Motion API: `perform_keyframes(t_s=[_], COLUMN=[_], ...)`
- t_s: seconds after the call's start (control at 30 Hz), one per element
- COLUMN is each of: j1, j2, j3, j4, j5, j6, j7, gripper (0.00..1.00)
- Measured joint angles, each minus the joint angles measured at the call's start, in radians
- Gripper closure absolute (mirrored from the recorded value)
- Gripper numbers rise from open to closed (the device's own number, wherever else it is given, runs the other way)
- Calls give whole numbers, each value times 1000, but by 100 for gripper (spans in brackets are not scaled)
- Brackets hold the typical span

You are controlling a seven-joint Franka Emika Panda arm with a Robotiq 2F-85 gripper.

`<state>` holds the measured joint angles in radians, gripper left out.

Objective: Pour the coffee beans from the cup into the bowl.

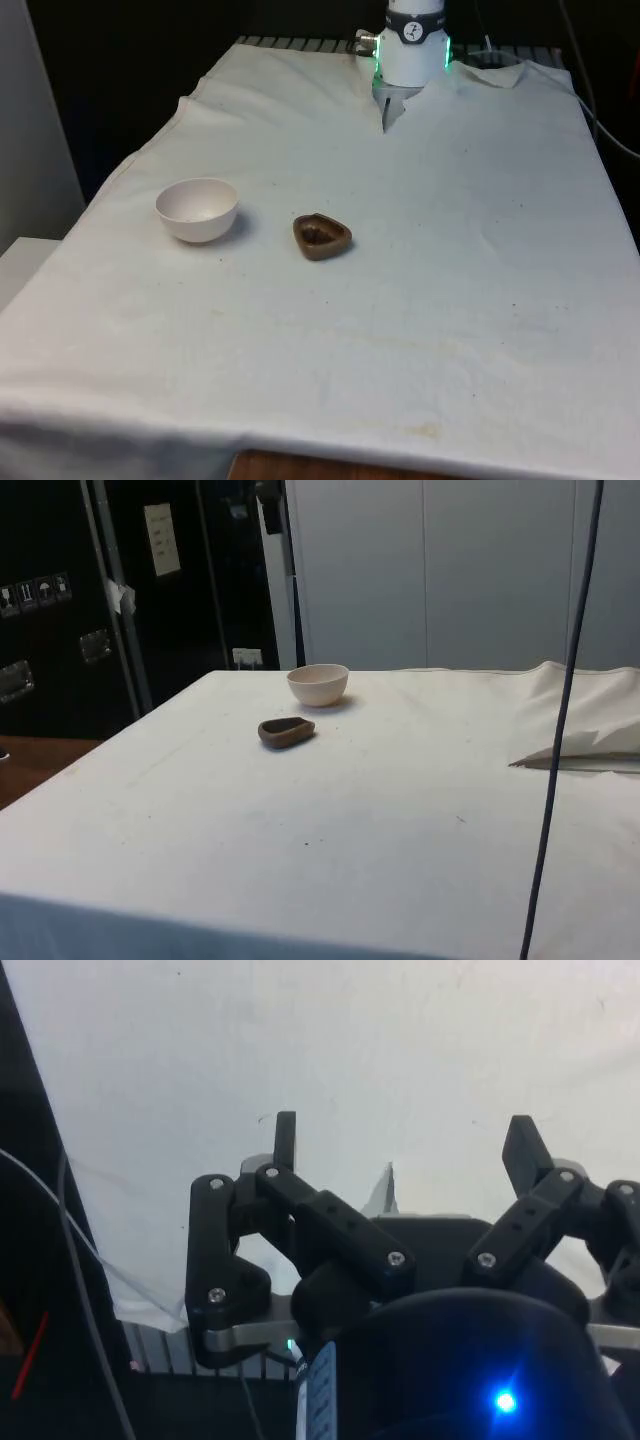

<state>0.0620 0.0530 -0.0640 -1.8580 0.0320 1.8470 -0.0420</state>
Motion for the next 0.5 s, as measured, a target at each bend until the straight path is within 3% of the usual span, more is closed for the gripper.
perform_keyframes(t_s=[0.27,0.5], j1=[0,0], j2=[34,73], j3=[2,10], j4=[24,22], j5=[1,1], j6=[22,84], j7=[1,43], gripper=[0,0])
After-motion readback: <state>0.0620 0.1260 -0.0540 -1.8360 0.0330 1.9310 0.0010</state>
